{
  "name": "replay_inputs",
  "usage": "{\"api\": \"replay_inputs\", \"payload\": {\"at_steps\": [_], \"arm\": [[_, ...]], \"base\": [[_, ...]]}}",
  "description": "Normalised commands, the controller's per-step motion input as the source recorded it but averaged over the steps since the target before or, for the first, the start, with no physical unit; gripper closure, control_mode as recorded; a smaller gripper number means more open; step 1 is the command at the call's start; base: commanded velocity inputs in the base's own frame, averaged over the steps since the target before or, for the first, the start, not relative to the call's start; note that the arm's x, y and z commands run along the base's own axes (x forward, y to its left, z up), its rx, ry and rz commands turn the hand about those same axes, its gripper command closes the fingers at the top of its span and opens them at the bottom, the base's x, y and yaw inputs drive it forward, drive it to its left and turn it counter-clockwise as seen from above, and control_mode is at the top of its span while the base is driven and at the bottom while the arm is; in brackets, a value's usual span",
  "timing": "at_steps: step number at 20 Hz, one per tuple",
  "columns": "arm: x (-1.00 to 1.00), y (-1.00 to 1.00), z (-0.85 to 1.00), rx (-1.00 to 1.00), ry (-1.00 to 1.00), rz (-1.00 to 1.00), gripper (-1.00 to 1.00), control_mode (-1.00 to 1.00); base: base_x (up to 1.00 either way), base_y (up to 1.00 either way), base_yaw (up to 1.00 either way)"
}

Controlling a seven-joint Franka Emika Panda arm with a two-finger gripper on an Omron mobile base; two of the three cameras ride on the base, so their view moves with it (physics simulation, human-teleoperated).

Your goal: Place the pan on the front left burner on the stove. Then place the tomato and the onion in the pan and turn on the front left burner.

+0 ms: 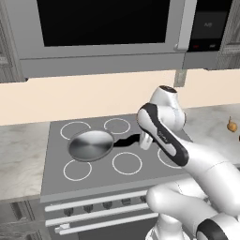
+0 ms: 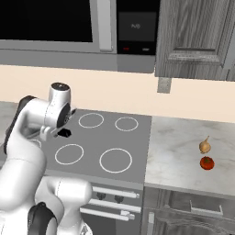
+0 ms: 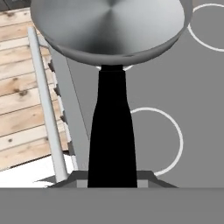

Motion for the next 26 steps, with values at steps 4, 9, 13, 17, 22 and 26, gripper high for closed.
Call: {"api": "replay_inputs", "payload": {"at_steps": [4, 9, 13, 17, 22, 26], "arm": [[0.00, 0.29, -0.33, 0.00, 0.00, 0.06, 1.00, -1.00], [0.07, 0.23, -0.28, -0.01, 0.00, 0.04, 1.00, -1.00], [0.30, 0.13, -0.05, -0.01, 0.00, 0.00, 1.00, -1.00], [0.29, 0.23, 0.00, 0.00, 0.02, 0.00, 1.00, -1.00], [0.03, 0.41, -0.09, 0.00, 0.12, 0.06, 1.00, -1.00], [0.00, 0.26, -0.28, 0.00, 0.15, 0.07, 1.00, -1.00]], "base": [[0.00, 0.00, 0.00], [0.00, 0.00, 0.00], [0.00, 0.00, 0.00], [0.00, 0.00, 0.00], [0.00, 0.00, 0.00], [0.00, 0.00, 0.00]]}}
